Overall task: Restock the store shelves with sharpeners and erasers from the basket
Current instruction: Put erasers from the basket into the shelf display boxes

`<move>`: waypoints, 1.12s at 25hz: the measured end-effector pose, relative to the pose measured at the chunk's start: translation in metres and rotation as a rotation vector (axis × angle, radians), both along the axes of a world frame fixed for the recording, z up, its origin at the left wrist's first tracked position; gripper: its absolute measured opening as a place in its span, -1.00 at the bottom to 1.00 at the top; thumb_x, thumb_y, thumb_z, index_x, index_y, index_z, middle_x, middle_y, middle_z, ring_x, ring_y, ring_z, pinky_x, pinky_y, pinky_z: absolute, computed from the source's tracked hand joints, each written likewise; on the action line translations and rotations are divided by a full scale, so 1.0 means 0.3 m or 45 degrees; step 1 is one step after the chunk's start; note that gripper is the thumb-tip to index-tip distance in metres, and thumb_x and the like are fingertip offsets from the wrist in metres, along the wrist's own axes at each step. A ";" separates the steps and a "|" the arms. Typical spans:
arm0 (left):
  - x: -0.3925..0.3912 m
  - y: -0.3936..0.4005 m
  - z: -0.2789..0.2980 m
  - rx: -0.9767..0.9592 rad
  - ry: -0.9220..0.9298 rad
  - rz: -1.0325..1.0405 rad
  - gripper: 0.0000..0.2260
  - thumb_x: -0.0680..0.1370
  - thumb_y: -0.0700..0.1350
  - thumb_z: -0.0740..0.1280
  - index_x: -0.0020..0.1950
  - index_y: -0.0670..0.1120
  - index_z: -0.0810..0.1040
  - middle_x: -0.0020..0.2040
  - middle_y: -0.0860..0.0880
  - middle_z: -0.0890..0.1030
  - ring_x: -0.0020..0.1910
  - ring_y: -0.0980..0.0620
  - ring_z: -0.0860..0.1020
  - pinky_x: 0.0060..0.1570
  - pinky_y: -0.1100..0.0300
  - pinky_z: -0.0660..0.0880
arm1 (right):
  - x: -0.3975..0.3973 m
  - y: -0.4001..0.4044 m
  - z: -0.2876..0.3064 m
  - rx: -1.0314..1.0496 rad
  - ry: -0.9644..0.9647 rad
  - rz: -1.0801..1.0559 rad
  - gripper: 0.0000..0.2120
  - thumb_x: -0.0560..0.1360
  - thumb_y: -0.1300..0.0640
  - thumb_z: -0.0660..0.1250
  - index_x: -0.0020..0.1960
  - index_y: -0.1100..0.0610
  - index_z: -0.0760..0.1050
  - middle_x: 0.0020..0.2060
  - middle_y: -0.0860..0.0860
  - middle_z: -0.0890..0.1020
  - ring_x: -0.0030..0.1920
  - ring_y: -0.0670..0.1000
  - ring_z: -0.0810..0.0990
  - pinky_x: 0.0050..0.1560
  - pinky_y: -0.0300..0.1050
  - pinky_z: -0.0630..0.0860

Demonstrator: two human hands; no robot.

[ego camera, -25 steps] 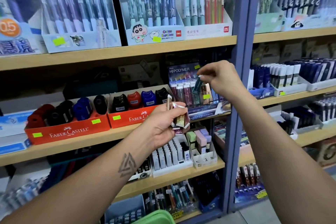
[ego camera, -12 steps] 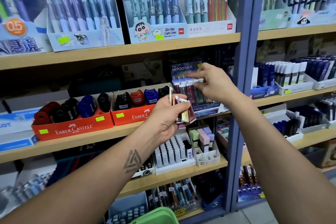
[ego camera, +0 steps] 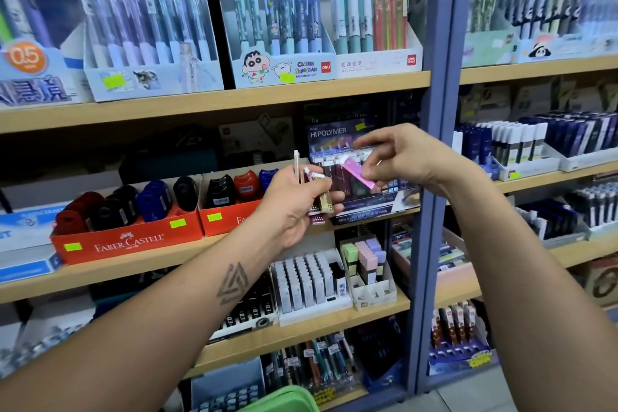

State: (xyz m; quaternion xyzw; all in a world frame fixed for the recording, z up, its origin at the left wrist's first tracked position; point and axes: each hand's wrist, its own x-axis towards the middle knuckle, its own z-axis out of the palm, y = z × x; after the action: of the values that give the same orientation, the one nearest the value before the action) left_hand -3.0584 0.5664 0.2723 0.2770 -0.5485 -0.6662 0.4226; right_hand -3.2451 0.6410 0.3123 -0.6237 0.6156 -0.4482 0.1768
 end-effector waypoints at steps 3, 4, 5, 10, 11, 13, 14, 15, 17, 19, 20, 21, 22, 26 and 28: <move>0.019 -0.011 -0.004 0.054 0.028 0.007 -0.71 0.55 -0.37 0.37 0.26 -0.32 0.47 -0.24 -0.21 0.64 -0.32 -0.09 0.65 -0.39 0.08 0.61 | -0.015 -0.030 -0.016 -0.209 -0.149 -0.091 -0.54 0.50 0.41 0.40 0.34 0.13 0.52 -0.19 0.17 0.66 -0.21 0.11 0.69 -0.06 0.00 0.68; 0.022 -0.011 -0.006 0.075 0.033 0.007 -0.70 0.54 -0.36 0.38 0.27 -0.33 0.47 -0.23 -0.21 0.62 -0.35 -0.07 0.63 -0.42 0.11 0.58 | -0.006 -0.048 -0.024 -0.251 -0.140 -0.119 -0.58 0.50 0.40 0.41 0.29 0.10 0.53 -0.20 0.17 0.66 -0.21 0.12 0.69 -0.10 -0.01 0.68; 0.024 -0.009 -0.010 0.097 0.039 0.003 -0.69 0.54 -0.35 0.39 0.28 -0.32 0.48 -0.21 -0.21 0.60 -0.36 -0.06 0.62 -0.44 0.13 0.57 | 0.004 -0.066 -0.033 -0.282 -0.110 -0.144 -0.64 0.50 0.37 0.41 0.22 0.08 0.53 -0.23 0.14 0.66 -0.22 0.10 0.68 -0.16 -0.01 0.68; 0.024 -0.017 -0.028 0.148 0.063 -0.027 -0.70 0.53 -0.33 0.41 0.25 -0.31 0.51 -0.22 -0.21 0.60 -0.37 -0.06 0.63 -0.46 0.14 0.55 | 0.025 -0.138 -0.050 -0.368 0.148 -0.287 -0.87 0.54 0.17 0.41 0.03 0.03 0.49 -0.38 -0.09 0.67 -0.23 -0.07 0.66 -0.18 -0.12 0.54; 0.024 -0.018 -0.029 0.154 0.069 -0.034 -0.71 0.53 -0.33 0.41 0.25 -0.31 0.51 -0.22 -0.22 0.60 -0.37 -0.06 0.63 -0.45 0.14 0.55 | 0.023 -0.144 -0.052 -0.364 0.174 -0.300 -0.87 0.54 0.16 0.41 0.02 0.01 0.49 -0.40 -0.10 0.66 -0.24 -0.09 0.64 -0.19 -0.14 0.51; 0.025 -0.019 -0.030 0.169 0.089 -0.047 -0.73 0.54 -0.33 0.40 0.23 -0.28 0.53 -0.23 -0.22 0.60 -0.37 -0.06 0.63 -0.44 0.14 0.56 | 0.023 -0.156 -0.057 -0.350 0.201 -0.303 -0.87 0.54 0.16 0.41 0.01 0.00 0.49 -0.37 -0.06 0.67 -0.25 -0.06 0.64 -0.18 -0.11 0.53; 0.026 -0.019 -0.030 0.181 0.101 -0.055 -0.75 0.54 -0.32 0.40 0.21 -0.27 0.53 -0.23 -0.22 0.60 -0.37 -0.06 0.62 -0.44 0.14 0.56 | 0.024 -0.161 -0.059 -0.346 0.217 -0.310 -0.88 0.55 0.15 0.41 0.01 0.00 0.49 -0.35 -0.02 0.68 -0.23 -0.02 0.64 -0.17 -0.11 0.54; 0.028 -0.020 -0.031 0.194 0.111 -0.063 -0.76 0.54 -0.32 0.39 0.20 -0.26 0.54 -0.23 -0.22 0.60 -0.37 -0.06 0.62 -0.43 0.14 0.56 | 0.027 -0.165 -0.061 -0.350 0.238 -0.326 -0.88 0.55 0.15 0.41 0.02 0.00 0.50 -0.33 -0.01 0.68 -0.21 -0.02 0.64 -0.17 -0.13 0.53; 0.032 -0.019 -0.034 0.224 0.130 -0.075 -0.75 0.54 -0.31 0.39 0.21 -0.26 0.53 -0.21 -0.23 0.60 -0.38 -0.07 0.62 -0.44 0.14 0.56 | 0.028 -0.168 -0.060 -0.375 0.265 -0.375 -0.87 0.53 0.16 0.43 0.01 0.01 0.51 -0.28 -0.07 0.66 -0.20 -0.08 0.60 -0.17 -0.16 0.50; 0.035 -0.019 -0.038 0.260 0.155 -0.078 -0.71 0.54 -0.30 0.40 0.26 -0.28 0.52 -0.19 -0.23 0.61 -0.35 -0.07 0.63 -0.43 0.13 0.57 | 0.025 -0.170 -0.058 -0.391 0.279 -0.394 -0.88 0.50 0.17 0.47 -0.04 0.03 0.56 -0.26 -0.08 0.62 -0.21 -0.10 0.58 -0.12 -0.12 0.55; 0.036 -0.021 -0.041 0.267 0.164 -0.074 -0.70 0.55 -0.30 0.40 0.27 -0.28 0.51 -0.19 -0.23 0.62 -0.34 -0.07 0.63 -0.43 0.14 0.57 | 0.028 -0.170 -0.059 -0.376 0.311 -0.391 -0.91 0.50 0.16 0.47 -0.04 0.04 0.59 -0.23 -0.07 0.62 -0.20 -0.09 0.57 -0.09 -0.10 0.56; 0.038 -0.022 -0.044 0.269 0.171 -0.070 -0.68 0.55 -0.30 0.40 0.29 -0.29 0.50 -0.18 -0.24 0.62 -0.34 -0.07 0.63 -0.43 0.14 0.58 | 0.033 -0.170 -0.061 -0.346 0.382 -0.394 -0.93 0.50 0.13 0.47 -0.03 0.05 0.61 -0.17 -0.04 0.63 -0.16 -0.05 0.56 -0.09 -0.08 0.54; 0.038 -0.022 -0.046 0.271 0.180 -0.070 -0.68 0.55 -0.30 0.40 0.29 -0.28 0.50 -0.18 -0.23 0.62 -0.33 -0.07 0.64 -0.43 0.14 0.58 | 0.043 -0.172 -0.065 -0.305 0.507 -0.426 -0.92 0.51 0.10 0.46 0.00 0.05 0.63 -0.08 -0.03 0.62 -0.11 -0.02 0.55 -0.11 -0.07 0.49; 0.044 -0.015 -0.056 0.278 0.199 -0.086 -0.70 0.54 -0.29 0.40 0.26 -0.26 0.51 -0.15 -0.23 0.64 -0.30 -0.07 0.65 -0.42 0.14 0.58 | 0.075 -0.176 -0.069 -0.338 0.747 -0.520 -0.78 0.49 0.15 0.47 0.12 0.00 0.61 -0.01 -0.08 0.52 -0.02 0.00 0.51 -0.12 -0.09 0.38; 0.045 -0.015 -0.051 0.276 0.220 -0.090 -0.71 0.54 -0.28 0.41 0.25 -0.25 0.52 -0.14 -0.22 0.64 -0.30 -0.07 0.65 -0.42 0.14 0.58 | 0.086 -0.161 -0.046 -0.380 0.388 -0.343 -0.84 0.50 0.18 0.45 0.06 0.02 0.65 -0.14 -0.08 0.63 -0.14 -0.05 0.57 -0.10 -0.12 0.46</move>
State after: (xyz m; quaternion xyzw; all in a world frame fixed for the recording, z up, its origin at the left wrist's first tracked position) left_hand -3.0449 0.5618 0.2569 0.2432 -0.4443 -0.7574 0.4121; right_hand -3.2191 0.5928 0.2986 -0.6155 0.6397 -0.4544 -0.0733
